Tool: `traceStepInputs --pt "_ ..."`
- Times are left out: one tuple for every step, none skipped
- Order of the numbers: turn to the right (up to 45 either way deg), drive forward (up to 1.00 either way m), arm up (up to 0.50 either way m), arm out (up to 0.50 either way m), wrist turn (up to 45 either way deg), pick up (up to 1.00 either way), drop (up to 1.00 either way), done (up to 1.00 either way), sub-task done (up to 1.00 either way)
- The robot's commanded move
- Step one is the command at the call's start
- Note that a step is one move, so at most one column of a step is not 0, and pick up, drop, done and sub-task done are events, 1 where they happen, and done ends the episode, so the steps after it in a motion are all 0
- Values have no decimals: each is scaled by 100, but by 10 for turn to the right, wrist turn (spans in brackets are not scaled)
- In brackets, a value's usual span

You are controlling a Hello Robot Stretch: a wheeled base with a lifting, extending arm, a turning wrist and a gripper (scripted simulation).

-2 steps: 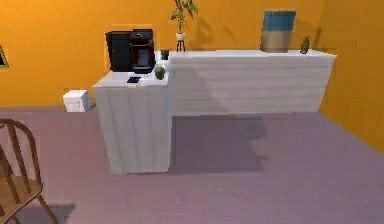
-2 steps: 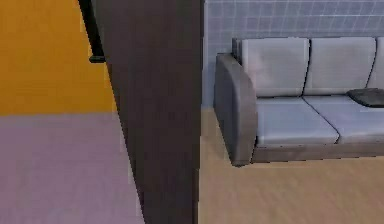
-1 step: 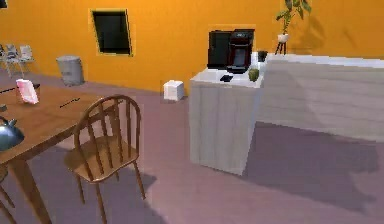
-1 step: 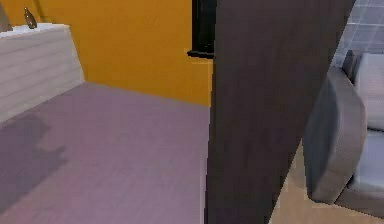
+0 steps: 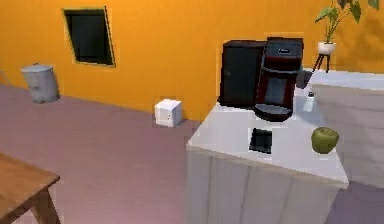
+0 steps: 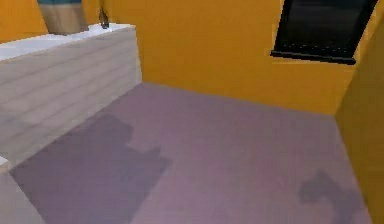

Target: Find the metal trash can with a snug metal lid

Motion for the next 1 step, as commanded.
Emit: traceStepInputs --pt "-30 0 0 0 0 0 0 0 0"
